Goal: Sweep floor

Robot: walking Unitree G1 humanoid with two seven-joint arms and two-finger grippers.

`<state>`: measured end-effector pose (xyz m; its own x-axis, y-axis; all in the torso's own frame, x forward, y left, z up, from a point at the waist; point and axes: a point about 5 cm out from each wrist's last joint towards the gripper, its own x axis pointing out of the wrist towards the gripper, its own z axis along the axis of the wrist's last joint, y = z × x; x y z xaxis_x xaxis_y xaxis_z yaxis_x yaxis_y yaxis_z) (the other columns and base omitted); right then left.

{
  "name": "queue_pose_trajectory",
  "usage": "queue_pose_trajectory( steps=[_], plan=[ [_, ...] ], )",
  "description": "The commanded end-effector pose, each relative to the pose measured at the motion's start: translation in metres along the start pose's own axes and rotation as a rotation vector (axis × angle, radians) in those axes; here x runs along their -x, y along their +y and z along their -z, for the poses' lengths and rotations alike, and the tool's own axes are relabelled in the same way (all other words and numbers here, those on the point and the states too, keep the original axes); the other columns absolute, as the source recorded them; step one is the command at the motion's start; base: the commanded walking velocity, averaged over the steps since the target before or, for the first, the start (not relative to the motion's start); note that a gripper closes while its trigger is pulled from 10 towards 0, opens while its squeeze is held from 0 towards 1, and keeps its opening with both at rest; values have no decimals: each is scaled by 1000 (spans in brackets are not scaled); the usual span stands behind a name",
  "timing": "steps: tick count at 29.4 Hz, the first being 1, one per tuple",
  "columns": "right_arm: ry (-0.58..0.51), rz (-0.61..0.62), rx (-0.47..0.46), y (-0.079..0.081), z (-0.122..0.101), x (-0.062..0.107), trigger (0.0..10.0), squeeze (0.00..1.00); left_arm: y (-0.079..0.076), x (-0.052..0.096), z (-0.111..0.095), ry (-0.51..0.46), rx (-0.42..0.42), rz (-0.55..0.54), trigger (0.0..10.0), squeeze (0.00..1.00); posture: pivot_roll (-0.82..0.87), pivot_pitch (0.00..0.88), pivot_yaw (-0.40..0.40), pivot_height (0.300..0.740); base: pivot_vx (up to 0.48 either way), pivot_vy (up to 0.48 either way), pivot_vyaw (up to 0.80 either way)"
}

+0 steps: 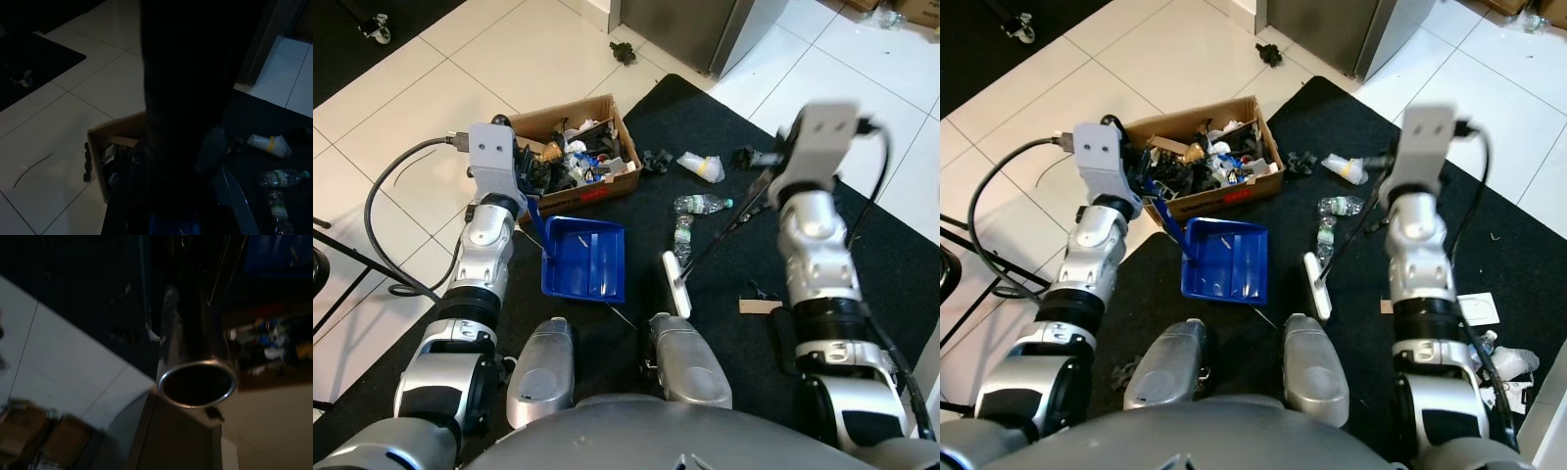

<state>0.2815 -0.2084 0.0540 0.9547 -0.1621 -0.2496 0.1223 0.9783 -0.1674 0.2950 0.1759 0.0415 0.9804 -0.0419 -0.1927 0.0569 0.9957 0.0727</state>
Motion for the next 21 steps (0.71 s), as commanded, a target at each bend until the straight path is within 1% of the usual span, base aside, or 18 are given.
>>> queue_pose_trajectory(
  steps=[1, 2, 3, 4, 6, 10, 12, 16, 18, 20, 21],
  plan=[
    [-29, 0, -3, -1, -3, 0, 10000, 0, -2, 0, -4, -18, -15, 12, 10000, 0, 79, 33, -36, 740, 0, 0, 0],
    [-29, 0, -3, -1, -3, 0, 10000, 0, -2, 0, -4, -18, -15, 12, 10000, 0, 79, 33, -36, 740, 0, 0, 0],
    [6, -41, 32, 1, 7, 5, 10000, 0, -3, 1, -3, -15, -19, 17, 10000, 0, 79, 37, -36, 740, 0, 0, 0],
    [6, -41, 32, 1, 7, 5, 10000, 0, -3, 1, -3, -15, -19, 17, 10000, 0, 79, 37, -36, 740, 0, 0, 0],
    [33, -82, 75, 2, 13, 9, 10000, 0, -3, 2, -2, -12, -23, 21, 10000, 0, 74, 39, -32, 740, 0, 0, 0],
    [56, -100, 108, -3, 17, 10, 10000, 0, -2, 2, -1, -8, -28, 26, 10000, 0, 72, 42, -31, 740, 0, 0, 0],
    [66, -110, 135, -7, 19, 11, 10000, 0, -1, 3, -1, -6, -32, 28, 10000, 0, 70, 43, -30, 740, 0, 0, 0],
    [77, -128, 156, -11, 20, 12, 10000, 0, -1, 4, 0, -2, -38, 32, 10000, 0, 70, 43, -30, 740, 0, 0, 0],
    [91, -141, 174, -15, 21, 14, 10000, 0, -1, 6, 3, 8, -46, 40, 10000, 0, 66, 40, -31, 740, 0, 0, 0],
    [88, -134, 163, -17, 20, 14, 10000, 0, -2, 7, 6, 15, -49, 46, 10000, 0, 65, 40, -32, 740, 0, 0, 0],
    [51, -77, 85, -20, 12, 10, 10000, 0, -3, 8, 9, 26, -55, 52, 10000, 0, 64, 38, -30, 740, 0, 0, 0]
  ],
)
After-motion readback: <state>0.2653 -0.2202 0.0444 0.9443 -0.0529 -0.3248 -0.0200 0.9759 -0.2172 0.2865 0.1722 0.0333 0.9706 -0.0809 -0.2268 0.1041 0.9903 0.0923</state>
